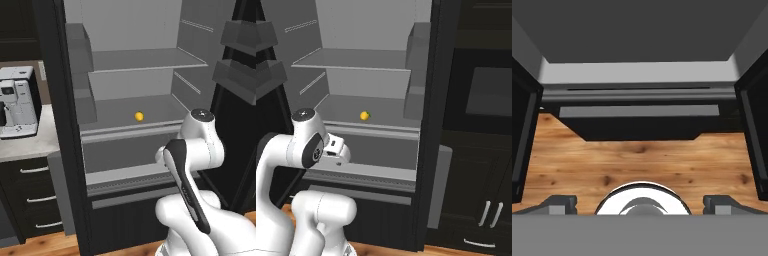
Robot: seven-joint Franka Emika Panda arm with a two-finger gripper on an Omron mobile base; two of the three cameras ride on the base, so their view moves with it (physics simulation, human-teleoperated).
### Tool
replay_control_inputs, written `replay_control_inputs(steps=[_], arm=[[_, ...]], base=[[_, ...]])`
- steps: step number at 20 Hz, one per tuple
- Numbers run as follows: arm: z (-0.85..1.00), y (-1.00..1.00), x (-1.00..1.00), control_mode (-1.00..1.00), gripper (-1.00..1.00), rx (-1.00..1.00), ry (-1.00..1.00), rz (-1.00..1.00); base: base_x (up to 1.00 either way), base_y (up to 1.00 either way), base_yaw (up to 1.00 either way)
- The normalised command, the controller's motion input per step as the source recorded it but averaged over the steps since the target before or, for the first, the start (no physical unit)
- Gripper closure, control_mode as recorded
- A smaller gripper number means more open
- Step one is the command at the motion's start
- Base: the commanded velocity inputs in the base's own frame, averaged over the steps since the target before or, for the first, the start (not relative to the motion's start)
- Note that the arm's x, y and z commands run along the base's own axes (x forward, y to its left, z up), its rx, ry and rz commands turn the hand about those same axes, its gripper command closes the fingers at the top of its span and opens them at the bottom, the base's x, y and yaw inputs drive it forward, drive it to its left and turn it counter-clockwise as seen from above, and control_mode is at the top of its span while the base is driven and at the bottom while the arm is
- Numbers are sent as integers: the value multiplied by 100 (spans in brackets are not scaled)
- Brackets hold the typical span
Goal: Retrieve a lemon from the fridge and place it on the cutting board with the fish.
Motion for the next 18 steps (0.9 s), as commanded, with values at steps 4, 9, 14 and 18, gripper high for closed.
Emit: replay_control_inputs(steps=[4, 9, 14, 18], arm=[[0, 0, 0, -100, -100, 0, 0, -1], [0, 0, 0, 100, -100, 0, 0, 0], [0, 0, 0, 100, -100, 0, 0, 0], [0, 0, 0, 100, -100, 0, 0, 0]], base=[[0, 0, 0], [37, -8, 0], [69, 0, 0], [74, 0, 0]])
